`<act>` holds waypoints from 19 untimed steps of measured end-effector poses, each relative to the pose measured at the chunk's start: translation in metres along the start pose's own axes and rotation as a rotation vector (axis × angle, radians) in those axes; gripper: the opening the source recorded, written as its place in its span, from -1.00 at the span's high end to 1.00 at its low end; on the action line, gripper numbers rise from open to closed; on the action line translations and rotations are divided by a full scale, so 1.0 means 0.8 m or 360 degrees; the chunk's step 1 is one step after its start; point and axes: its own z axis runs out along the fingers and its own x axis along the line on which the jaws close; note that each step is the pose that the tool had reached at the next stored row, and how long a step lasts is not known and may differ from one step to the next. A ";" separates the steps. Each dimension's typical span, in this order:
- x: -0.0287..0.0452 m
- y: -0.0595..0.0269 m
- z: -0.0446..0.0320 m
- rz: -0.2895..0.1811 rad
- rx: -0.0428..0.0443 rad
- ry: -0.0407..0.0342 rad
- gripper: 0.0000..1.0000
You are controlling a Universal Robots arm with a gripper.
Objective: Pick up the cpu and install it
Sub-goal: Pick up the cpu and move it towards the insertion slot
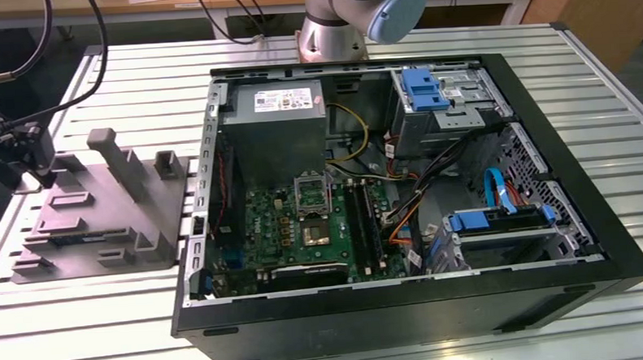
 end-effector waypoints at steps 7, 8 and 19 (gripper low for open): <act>-0.0001 0.000 -0.0042 0.0000 0.0000 0.0000 0.06; -0.0001 0.000 -0.0047 0.0000 0.0000 0.0000 0.06; -0.0001 0.000 -0.0121 0.0000 0.0000 0.0000 0.06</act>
